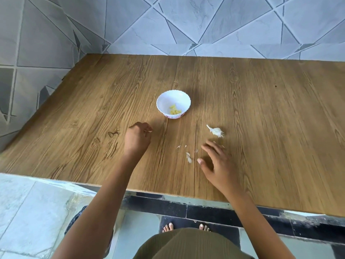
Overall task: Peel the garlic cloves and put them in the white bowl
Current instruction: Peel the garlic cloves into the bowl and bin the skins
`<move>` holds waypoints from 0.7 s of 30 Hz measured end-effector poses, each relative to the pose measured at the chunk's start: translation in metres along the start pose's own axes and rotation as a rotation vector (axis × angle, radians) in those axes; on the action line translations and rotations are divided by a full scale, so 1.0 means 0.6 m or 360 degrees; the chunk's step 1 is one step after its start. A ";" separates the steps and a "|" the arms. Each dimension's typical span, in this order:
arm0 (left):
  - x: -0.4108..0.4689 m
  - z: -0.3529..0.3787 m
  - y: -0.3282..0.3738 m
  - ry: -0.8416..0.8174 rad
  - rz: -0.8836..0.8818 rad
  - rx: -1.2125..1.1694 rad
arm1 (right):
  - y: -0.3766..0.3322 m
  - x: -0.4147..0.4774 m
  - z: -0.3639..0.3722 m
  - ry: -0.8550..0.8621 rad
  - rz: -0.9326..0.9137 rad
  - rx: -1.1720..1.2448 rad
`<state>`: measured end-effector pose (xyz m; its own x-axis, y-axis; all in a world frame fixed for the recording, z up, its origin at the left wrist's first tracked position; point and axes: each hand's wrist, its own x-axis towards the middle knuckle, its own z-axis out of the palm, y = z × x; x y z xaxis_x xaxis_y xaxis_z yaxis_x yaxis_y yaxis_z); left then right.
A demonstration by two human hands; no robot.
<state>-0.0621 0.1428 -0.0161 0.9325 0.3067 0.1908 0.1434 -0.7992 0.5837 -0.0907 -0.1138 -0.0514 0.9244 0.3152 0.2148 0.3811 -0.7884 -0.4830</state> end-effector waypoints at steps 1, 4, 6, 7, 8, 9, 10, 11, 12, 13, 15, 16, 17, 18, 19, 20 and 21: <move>-0.004 0.001 0.007 0.0030 0.0085 0.0012 | 0.000 0.000 0.000 0.0011 0.0000 0.0010; -0.022 0.013 0.045 -0.0081 0.0332 -0.0030 | 0.001 0.000 -0.002 0.0012 0.0011 0.0062; -0.035 0.031 0.067 -0.0252 0.0439 -0.0002 | 0.003 0.000 0.000 -0.0009 0.0017 0.0091; -0.041 0.043 0.075 -0.0318 0.0473 0.0045 | 0.005 0.001 0.000 -0.0017 0.0024 0.0113; -0.046 0.053 0.081 -0.0370 0.0482 0.0108 | 0.005 0.000 0.000 -0.0021 0.0036 0.0147; -0.051 0.061 0.086 -0.0411 0.0466 0.0170 | 0.006 0.000 -0.001 -0.0018 0.0055 0.0193; -0.055 0.067 0.089 -0.0434 0.0441 0.0220 | 0.005 0.000 -0.001 -0.0004 0.0075 0.0243; -0.061 0.070 0.092 -0.0438 0.0431 0.0255 | 0.005 0.000 -0.001 0.0021 0.0090 0.0295; -0.069 0.072 0.098 -0.0445 0.0442 0.0282 | 0.006 -0.001 -0.003 0.0057 0.0101 0.0343; -0.078 0.073 0.102 -0.0454 0.0469 0.0295 | 0.005 -0.001 -0.004 0.0092 0.0110 0.0388; -0.096 0.072 0.111 -0.0486 0.0537 0.0282 | 0.007 -0.002 -0.005 0.0138 0.0122 0.0467; -0.101 0.068 0.116 -0.0509 0.0567 0.0266 | 0.007 -0.002 -0.006 0.0152 0.0119 0.0504; -0.101 0.066 0.120 -0.0524 0.0589 0.0245 | 0.009 -0.002 -0.008 0.0153 0.0115 0.0556; -0.097 0.065 0.123 -0.0520 0.0615 0.0205 | 0.009 -0.003 -0.010 0.0140 0.0121 0.0627; -0.091 0.065 0.124 -0.0499 0.0637 0.0157 | 0.010 -0.003 -0.014 0.0115 0.0135 0.0710; -0.083 0.065 0.125 -0.0482 0.0659 0.0124 | 0.012 -0.003 -0.017 0.0093 0.0153 0.0786; -0.076 0.064 0.127 -0.0496 0.0686 0.0120 | 0.014 -0.002 -0.020 0.0083 0.0173 0.0851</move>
<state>-0.0809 0.0479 -0.0106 0.9646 -0.2162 0.1508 -0.2615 -0.8572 0.4437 -0.0887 -0.1272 -0.0453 0.9621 0.2094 0.1747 0.2514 -0.4324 -0.8659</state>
